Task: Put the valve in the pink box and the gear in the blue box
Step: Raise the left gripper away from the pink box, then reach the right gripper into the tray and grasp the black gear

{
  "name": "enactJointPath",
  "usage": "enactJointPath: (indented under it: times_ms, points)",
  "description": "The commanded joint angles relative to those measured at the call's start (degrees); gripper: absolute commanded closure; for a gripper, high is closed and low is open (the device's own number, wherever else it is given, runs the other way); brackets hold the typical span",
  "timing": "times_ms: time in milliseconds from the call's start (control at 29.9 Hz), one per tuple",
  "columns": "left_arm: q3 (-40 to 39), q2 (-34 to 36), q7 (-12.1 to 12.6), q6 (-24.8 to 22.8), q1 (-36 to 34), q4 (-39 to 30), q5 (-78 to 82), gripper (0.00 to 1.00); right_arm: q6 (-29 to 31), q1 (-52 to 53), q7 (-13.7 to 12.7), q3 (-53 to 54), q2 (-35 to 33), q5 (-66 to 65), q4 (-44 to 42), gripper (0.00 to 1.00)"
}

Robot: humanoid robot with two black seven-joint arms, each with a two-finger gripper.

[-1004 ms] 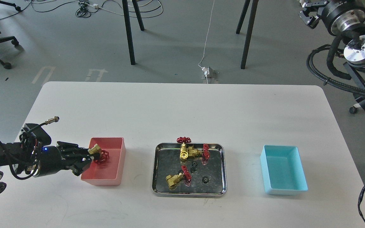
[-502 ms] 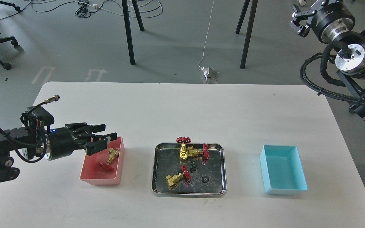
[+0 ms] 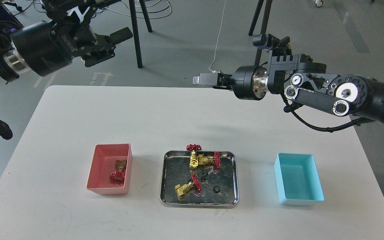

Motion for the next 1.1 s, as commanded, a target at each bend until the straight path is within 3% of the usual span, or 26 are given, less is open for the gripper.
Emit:
enactJointPath:
  times_ms: [0,134,435,703,1071]
  points:
    - [-0.57,-3.27,-0.01,-0.41,0.33,0.03,-6.35,0.01,5.3,4.02,-0.04,-10.02,2.46,-4.3,7.82,0.01]
    - [-1.54,-6.61,-0.01,-0.41,3.22,0.03,-6.89,0.01,9.0,6.84,-0.04,-16.19,5.89,-5.53,12.49,0.01]
    - [-13.66,-12.33,-0.01,-0.01,17.46,1.44,-6.71,0.01,9.27,6.49,-2.23,-18.66,12.13,-12.92,9.25,0.07]
    - [-16.4,-14.97,-0.01,0.08,19.84,3.11,-6.54,0.01,7.87,2.55,-2.85,-19.8,16.79,-13.19,2.84,0.43]
    - [-16.48,-16.81,-0.01,-0.01,20.72,4.51,-6.19,0.01,5.75,-0.45,-3.91,-21.03,18.02,-13.19,-0.95,0.44]
